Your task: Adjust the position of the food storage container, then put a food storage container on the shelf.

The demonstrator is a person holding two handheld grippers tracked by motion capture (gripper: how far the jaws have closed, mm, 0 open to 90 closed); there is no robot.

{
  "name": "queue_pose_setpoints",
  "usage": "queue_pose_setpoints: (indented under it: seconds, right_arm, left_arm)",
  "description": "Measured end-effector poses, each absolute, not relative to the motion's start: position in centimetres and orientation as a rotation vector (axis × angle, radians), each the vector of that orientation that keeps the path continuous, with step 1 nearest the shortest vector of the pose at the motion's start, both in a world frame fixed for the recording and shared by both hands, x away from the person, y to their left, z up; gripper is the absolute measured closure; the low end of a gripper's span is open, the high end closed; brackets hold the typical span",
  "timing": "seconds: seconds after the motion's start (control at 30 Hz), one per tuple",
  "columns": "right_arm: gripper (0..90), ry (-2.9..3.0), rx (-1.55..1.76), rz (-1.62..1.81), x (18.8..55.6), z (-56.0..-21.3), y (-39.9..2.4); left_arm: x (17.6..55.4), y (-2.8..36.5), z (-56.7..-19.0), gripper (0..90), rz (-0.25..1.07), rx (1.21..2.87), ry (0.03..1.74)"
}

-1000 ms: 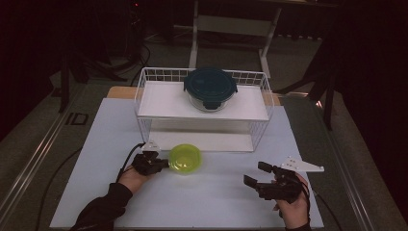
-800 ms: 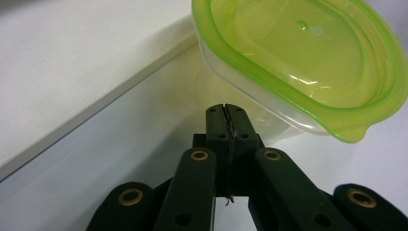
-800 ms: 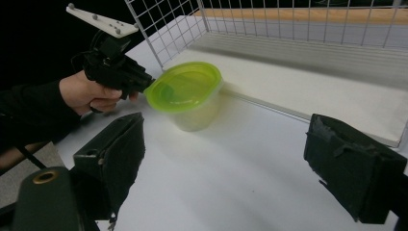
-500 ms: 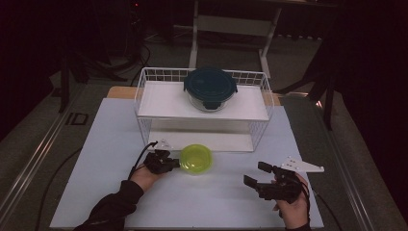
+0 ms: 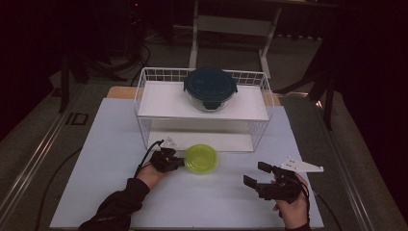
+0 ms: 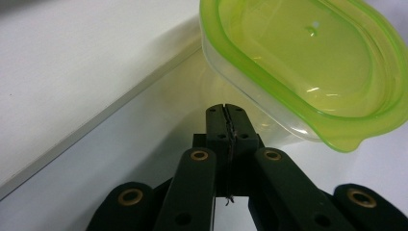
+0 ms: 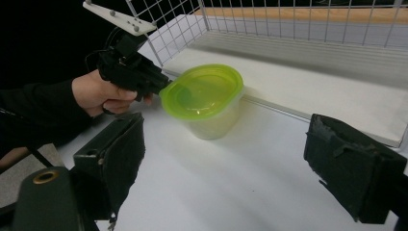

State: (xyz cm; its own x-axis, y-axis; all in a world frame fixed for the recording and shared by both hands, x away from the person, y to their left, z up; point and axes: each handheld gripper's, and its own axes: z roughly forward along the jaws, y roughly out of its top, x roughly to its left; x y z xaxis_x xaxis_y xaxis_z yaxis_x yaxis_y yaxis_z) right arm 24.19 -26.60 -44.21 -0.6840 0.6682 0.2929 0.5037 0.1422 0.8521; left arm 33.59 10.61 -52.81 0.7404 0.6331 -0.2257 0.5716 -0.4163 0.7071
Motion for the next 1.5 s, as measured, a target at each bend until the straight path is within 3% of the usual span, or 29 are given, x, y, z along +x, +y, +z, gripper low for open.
queue_pose_setpoints:
  seconds: [0.5, 0.63, 0.87, 1.17, 1.37, 1.5]
  right_arm:
    - [13.8, 2.249, 1.159, 1.566, 24.1, -44.1, -26.5]
    - [14.4, 2.25, 1.16, 1.562, 24.1, -44.1, -26.5]
    - [14.6, 2.232, 1.141, 1.591, 24.1, -43.8, -26.7]
    - [14.6, 2.247, 1.07, 1.567, 23.9, -43.5, -26.0]
    - [14.6, 2.25, 1.05, 1.545, 24.3, -43.5, -25.5]
    - [14.1, 2.266, 1.044, 1.531, 25.0, -43.8, -25.0]
  left_arm:
    - [31.9, 13.8, -51.7, 88.3, 0.067, 2.064, 0.931]
    - [31.0, 15.1, -50.9, 83.3, 0.066, 2.042, 0.939]
    - [29.1, 16.2, -48.6, 63.8, 0.073, 1.987, 0.924]
    - [27.7, 15.9, -46.4, 14.6, 0.025, 1.954, 0.87]
    - [27.7, 15.4, -45.4, 1.9, -0.001, 1.924, 0.869]
    - [27.9, 15.1, -44.9, 1.5, 0.021, 1.893, 0.883]
